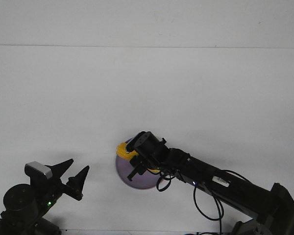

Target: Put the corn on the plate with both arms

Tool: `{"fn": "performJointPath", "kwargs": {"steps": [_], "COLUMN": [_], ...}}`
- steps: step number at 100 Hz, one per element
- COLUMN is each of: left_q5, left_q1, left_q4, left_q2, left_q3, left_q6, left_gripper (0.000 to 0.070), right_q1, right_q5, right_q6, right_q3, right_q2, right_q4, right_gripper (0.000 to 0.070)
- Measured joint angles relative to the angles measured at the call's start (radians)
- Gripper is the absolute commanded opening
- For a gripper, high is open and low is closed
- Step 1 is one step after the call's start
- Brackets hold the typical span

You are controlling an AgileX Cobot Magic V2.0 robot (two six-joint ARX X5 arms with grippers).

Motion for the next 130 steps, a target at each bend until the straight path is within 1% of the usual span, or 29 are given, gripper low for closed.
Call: {"fn": "performJointPath", "kwargs": {"steps": [3,5,7,12,13,14,15,17,20,50,61,74,90,97,107,114,122,124,126,128,130], "left_q5": [0.0,0.0,0.0,0.0,0.0,0.0,0.0,0.0,0.0,0.0,-0.003,-0.003,-0.003,-0.003,-0.003,-0.003,-0.006,-0.006,-0.007,-0.008,-0.008], "left_q1": [0.0,0.0,0.0,0.0,0.0,0.0,0.0,0.0,0.0,0.0,0.0,0.0,0.0,0.0,0.0,0.0,0.0,0.0,0.0,0.0,0.0], "left_q4": [0.0,0.0,0.0,0.0,0.0,0.0,0.0,0.0,0.0,-0.001,-0.001,0.0,0.005,0.008,0.009,0.014,0.027,0.029,0.029,0.029,0.029], "left_q2": [0.0,0.0,0.0,0.0,0.0,0.0,0.0,0.0,0.0,0.0,0.0,0.0,0.0,0.0,0.0,0.0,0.0,0.0,0.0,0.0,0.0], "left_q3": [0.0,0.0,0.0,0.0,0.0,0.0,0.0,0.0,0.0,0.0,0.0,0.0,0.0,0.0,0.0,0.0,0.0,0.0,0.0,0.0,0.0], "left_q6": [0.0,0.0,0.0,0.0,0.0,0.0,0.0,0.0,0.0,0.0,0.0,0.0,0.0,0.0,0.0,0.0,0.001,0.001,0.001,0.001,0.002], "left_gripper": [0.0428,0.0428,0.0428,0.0428,0.0428,0.0428,0.0428,0.0428,0.0428,0.0428,0.0428,0.0428,0.0428,0.0428,0.0428,0.0428,0.0415,0.0406,0.0382,0.0335,0.0269], "right_q1": [0.0,0.0,0.002,0.003,0.003,0.003,0.003,0.003,0.003,-0.005,-0.01,-0.01,-0.01,-0.01,-0.01,-0.01,-0.011,-0.011,-0.011,-0.011,-0.011], "right_q5": [0.0,0.0,0.0,0.0,0.0,0.0,0.0,0.0,0.0,0.0,0.011,0.093,0.258,0.324,0.406,0.443,0.446,0.446,0.446,0.445,0.445], "right_q6": [0.002,0.003,0.003,0.003,0.003,0.003,0.003,0.003,0.003,0.006,-0.005,-0.048,-0.112,-0.124,-0.129,-0.126,-0.108,-0.101,-0.095,-0.089,-0.082], "right_q3": [0.0,0.0,0.0,0.0,0.0,0.0,0.0,0.0,0.0,0.0,0.0,0.0,0.002,-0.013,-0.085,-0.156,-0.236,-0.256,-0.274,-0.291,-0.309], "right_q2": [0.006,0.01,0.013,0.018,0.019,0.02,0.02,0.02,0.02,0.013,-0.061,-0.257,-0.535,-0.649,-0.822,-0.94,-1.064,-1.092,-1.118,-1.143,-1.167], "right_q4": [0.007,0.009,0.01,0.01,0.01,0.01,0.01,0.01,0.011,-0.013,-0.011,0.013,-0.016,-0.031,-0.064,-0.092,-0.123,-0.132,-0.141,-0.149,-0.156], "right_gripper": [0.0109,0.0142,0.0189,0.0339,0.0355,0.0394,0.0419,0.0456,0.048,0.0482,0.0482,0.0481,0.048,0.048,0.048,0.048,0.0479,0.047,0.0442,0.0387,0.0308]}}
